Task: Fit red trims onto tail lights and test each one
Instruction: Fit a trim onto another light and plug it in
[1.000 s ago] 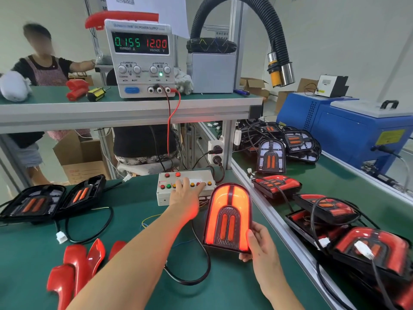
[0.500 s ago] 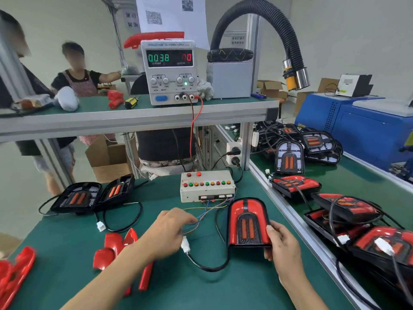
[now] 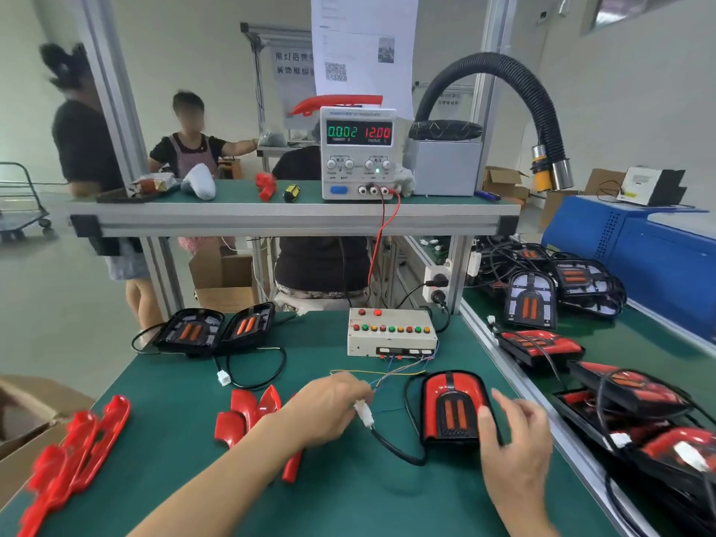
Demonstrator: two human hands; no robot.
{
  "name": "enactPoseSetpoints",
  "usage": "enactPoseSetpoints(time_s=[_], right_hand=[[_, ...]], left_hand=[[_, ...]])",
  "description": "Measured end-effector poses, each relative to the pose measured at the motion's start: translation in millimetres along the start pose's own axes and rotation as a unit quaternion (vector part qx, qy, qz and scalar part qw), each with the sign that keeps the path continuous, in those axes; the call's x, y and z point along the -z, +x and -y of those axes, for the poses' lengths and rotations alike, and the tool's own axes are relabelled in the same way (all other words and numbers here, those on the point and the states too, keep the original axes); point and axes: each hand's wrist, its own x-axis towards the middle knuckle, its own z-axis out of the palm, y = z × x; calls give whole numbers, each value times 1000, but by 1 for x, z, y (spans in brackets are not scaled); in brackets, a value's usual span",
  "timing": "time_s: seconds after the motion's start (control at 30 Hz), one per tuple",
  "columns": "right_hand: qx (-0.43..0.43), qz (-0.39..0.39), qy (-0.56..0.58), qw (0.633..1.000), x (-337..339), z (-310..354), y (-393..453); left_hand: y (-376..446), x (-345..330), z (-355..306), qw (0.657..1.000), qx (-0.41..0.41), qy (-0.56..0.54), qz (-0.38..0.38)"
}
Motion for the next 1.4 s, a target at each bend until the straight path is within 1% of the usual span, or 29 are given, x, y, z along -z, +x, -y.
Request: enactPoseSetpoints(time_s=[0.03,0.1,0.17,0.2,0.3,0.37,0.43,0.47,0.57,0.63,0.73,0.83,0.97,1.07,1.13,1.23,1.33,1.4], right_hand=[[70,-10,-24,997,-2,8,-7],[184,18,-46,982,-12,29,-25],[259,67,-107,958,-31,49,-40],[273,86,-153,946,-40,57,-44],[289,134,-259,912,-55,76,-40],[300,168,-290,893,-59,81,-35],[302,191,-305,883,-60,80,-31],[312,188,-308,879,-60,80,-29],[374,141,-307,864,-59,77,-25],[400,131,-296,857,-56,76,-23],[423,135,-294,846,-55,72,-21],[448,144,-284,835,-54,68,-18],[471,167,-248,830,-50,62,-12],[483,191,-189,833,-46,51,-12],[473,188,-184,841,-43,44,-17],[455,197,-202,844,-43,38,-29],[436,210,-189,855,-36,37,-39],[432,206,-167,862,-26,32,-41]], left_hand=[[2,3,-3,1000,-5,-1,4],[6,7,-6,1000,-12,6,10],[10,11,-9,999,-22,34,19],[12,13,-11,998,-33,53,24],[15,18,-14,993,-70,94,32],[16,20,-13,988,-93,116,38],[17,19,-11,983,-117,132,40],[17,18,-10,982,-130,133,37],[19,15,-5,976,-171,132,30],[19,14,-4,973,-190,125,34],[21,14,-6,971,-215,95,41],[24,12,-10,966,-232,91,64],[24,9,-10,965,-232,79,89],[18,17,4,973,-193,70,104],[15,21,10,978,-174,75,89],[15,16,7,971,-184,132,75],[13,4,1,959,-181,197,93],[7,-3,2,956,-164,216,109]])
